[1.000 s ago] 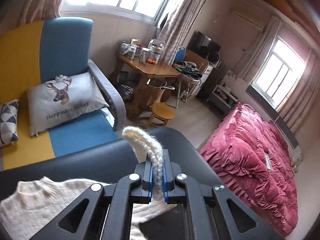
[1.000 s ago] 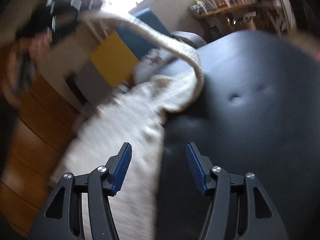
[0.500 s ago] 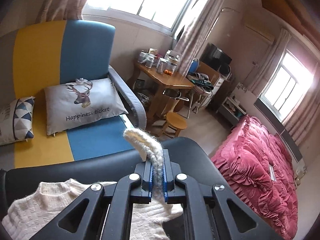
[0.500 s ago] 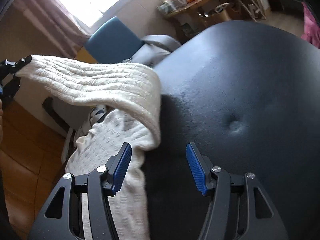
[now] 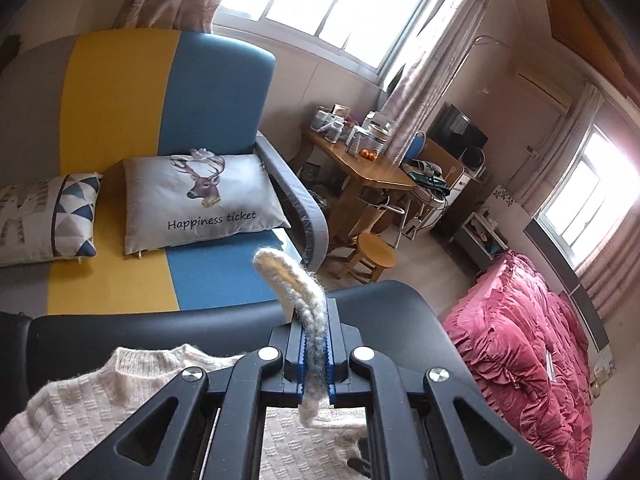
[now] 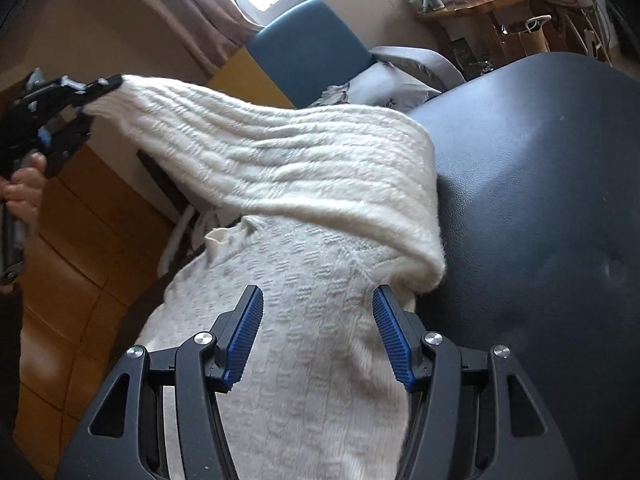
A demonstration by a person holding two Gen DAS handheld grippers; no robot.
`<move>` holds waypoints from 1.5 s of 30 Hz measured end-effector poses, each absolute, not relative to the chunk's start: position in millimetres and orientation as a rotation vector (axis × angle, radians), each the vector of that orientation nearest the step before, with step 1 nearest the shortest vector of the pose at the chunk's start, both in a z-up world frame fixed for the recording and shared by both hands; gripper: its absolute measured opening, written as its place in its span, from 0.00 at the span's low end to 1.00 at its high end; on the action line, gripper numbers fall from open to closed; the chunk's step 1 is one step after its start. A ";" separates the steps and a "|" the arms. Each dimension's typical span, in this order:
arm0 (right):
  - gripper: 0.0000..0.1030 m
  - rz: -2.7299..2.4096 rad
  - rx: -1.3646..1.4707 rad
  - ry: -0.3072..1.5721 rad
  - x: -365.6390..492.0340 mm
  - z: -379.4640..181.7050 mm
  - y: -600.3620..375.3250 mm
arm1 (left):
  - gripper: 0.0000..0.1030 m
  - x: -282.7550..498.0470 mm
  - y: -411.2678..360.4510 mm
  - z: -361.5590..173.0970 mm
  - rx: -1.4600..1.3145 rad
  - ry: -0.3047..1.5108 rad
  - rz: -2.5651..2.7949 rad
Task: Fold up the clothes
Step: 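Lift the sleeve cuff with the left tool and lay it across the sweater body, then lower the cuff onto the sweater body and open the left tool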
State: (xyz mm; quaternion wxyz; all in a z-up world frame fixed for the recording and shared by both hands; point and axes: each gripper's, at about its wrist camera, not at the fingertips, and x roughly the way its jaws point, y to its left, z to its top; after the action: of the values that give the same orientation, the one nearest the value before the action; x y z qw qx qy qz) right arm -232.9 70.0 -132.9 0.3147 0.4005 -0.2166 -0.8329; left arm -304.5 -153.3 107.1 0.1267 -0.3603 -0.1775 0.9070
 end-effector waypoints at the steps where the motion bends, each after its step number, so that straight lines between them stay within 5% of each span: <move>1: 0.59 -2.200 1.062 -0.569 -235.5 -133.8 68.3 | 0.06 -302.2 -155.9 105.4 -1.049 -0.516 2.642; 13: 0.65 -2.297 1.160 -0.587 -257.6 -153.5 66.0 | 0.06 -268.8 -189.1 80.0 -1.065 -0.501 2.663; 23: 0.76 -2.312 1.159 -0.460 -255.7 -152.6 60.4 | 0.06 -244.6 -248.2 5.9 -1.261 -0.555 2.681; 41: 0.82 -2.358 1.183 -0.283 -254.1 -146.5 40.2 | 0.06 -217.9 -297.2 -104.1 -1.514 -0.611 2.654; 45: 0.83 -2.367 1.188 -0.240 -253.4 -147.3 35.6 | 0.14 -215.3 -300.9 -112.4 -1.519 -0.629 2.644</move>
State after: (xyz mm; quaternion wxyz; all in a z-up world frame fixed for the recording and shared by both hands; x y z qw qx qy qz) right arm -253.4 35.6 -147.3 0.2389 0.4337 -0.0878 -0.8644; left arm -215.3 -300.9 -112.4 0.0140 -0.4878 -0.2019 0.8492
